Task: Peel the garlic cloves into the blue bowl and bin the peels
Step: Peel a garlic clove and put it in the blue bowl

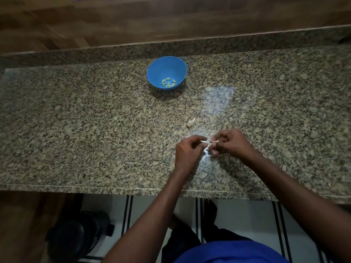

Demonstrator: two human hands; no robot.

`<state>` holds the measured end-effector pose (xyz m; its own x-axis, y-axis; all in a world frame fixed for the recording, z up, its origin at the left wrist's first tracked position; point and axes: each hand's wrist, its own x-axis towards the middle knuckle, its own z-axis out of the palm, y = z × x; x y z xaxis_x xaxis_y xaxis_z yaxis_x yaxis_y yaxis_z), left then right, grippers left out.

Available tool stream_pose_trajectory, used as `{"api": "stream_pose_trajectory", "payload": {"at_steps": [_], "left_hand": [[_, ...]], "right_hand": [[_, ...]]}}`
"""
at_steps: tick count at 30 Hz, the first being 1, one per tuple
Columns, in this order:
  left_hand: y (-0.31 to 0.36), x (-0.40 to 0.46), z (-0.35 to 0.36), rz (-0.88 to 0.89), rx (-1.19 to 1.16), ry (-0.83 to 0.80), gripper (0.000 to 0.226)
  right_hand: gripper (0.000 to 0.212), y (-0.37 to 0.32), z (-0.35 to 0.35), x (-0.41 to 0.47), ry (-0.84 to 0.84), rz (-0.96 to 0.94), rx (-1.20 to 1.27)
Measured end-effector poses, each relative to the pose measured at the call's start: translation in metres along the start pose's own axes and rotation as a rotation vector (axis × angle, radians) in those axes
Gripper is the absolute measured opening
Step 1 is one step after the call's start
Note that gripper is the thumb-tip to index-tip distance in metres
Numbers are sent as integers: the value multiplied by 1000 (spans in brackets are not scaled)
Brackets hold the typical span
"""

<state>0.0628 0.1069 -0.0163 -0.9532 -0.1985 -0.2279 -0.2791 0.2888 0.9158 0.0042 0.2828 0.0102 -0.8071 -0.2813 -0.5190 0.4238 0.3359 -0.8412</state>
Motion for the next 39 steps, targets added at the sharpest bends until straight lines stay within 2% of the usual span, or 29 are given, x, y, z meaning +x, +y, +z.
{"api": "stream_pose_trajectory", "payload": {"at_steps": [5, 9, 11, 13, 15, 19, 23, 25, 28, 30, 32, 35, 39], "left_hand": [[9, 0, -1, -106, -142, -66, 5], [16, 2, -3, -147, -214, -86, 4], [17, 4, -3, -150, -195, -66, 3], [18, 4, -5, -143, -177, -60, 4], [18, 5, -6, -134, -165, -70, 4], [19, 7, -5, -128, -127, -88, 4], [20, 9, -4, -150, -112, -107, 7], [23, 9, -5, -160, -136, -129, 8], [28, 11, -6, -163, -151, -155, 10], [32, 12, -7, -152, -144, -167, 11], [36, 12, -7, -129, -143, -163, 13], [45, 9, -6, -50, -103, -117, 11], [53, 6, -1, 96, 23, -35, 2]], "right_hand": [[15, 1, -1, -10, -13, -41, 89], [18, 8, -8, -6, 93, -46, 60], [16, 10, -9, -2, 169, -48, -44], [5, 8, -10, 2, 225, -41, -266], [7, 2, -10, 0, 249, -30, -440], [5, -4, -8, -2, 230, -48, -566], [1, -9, -9, -5, 85, -127, -532], [12, -10, -10, -5, 80, -156, -570], [13, -12, -13, -1, 8, -155, -628], [20, -17, -15, 1, -104, -164, -599], [27, -19, -19, 2, -164, -144, -469], [32, -17, -22, 3, -239, 11, -68], [36, -14, -19, 7, -263, 239, 349]]}}
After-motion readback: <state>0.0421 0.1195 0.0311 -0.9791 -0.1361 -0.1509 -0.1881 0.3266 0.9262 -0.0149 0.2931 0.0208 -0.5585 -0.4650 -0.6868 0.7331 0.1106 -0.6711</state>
